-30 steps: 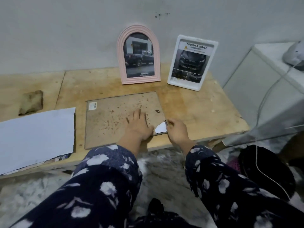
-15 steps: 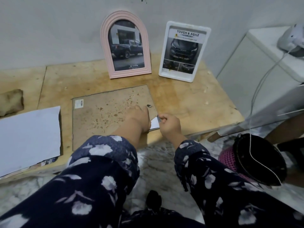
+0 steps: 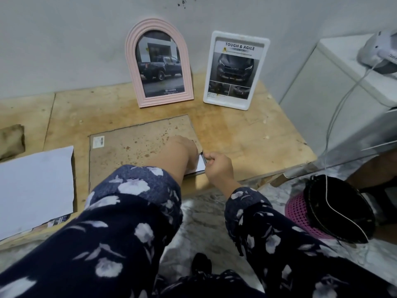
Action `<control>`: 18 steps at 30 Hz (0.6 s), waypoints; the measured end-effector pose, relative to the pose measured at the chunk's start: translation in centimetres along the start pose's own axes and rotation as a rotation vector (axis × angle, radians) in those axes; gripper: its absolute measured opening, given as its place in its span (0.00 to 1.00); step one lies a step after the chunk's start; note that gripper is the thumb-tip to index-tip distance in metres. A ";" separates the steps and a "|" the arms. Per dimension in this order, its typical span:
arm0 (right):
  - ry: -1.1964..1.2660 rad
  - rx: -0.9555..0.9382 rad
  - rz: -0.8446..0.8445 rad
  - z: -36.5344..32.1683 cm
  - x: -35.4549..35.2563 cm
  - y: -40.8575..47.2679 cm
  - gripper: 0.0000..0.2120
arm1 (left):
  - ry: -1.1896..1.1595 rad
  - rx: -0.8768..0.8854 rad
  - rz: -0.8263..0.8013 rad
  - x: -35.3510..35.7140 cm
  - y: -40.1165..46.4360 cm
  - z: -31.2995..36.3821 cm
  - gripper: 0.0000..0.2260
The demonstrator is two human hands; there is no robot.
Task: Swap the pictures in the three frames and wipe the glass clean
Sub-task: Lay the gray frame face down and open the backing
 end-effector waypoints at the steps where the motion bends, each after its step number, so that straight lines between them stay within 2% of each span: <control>1: -0.008 -0.002 0.001 0.0 0.0 0.0 0.19 | -0.012 0.012 0.001 -0.1 0.1 -0.3 0.17; 6: -0.010 -0.014 0.013 0.0 0.1 0.1 0.19 | -0.079 0.023 0.002 -1.1 0.0 -1.6 0.23; 14: 0.030 -0.085 0.036 0.6 -0.2 0.3 0.15 | -0.150 -0.007 0.069 -0.2 0.4 -1.6 0.22; 18: -0.167 -0.307 0.053 -0.9 -0.5 1.0 0.21 | -0.174 -0.017 0.082 -0.2 0.4 -1.6 0.20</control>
Point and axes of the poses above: each hand's wrist, its own y-axis towards the middle knuckle, its own x-axis out of the palm, z = x × y, the point moved 4 cm from there along y, towards the middle knuckle, and after that the axes turned 8 degrees about y, right-handed, at the moved point
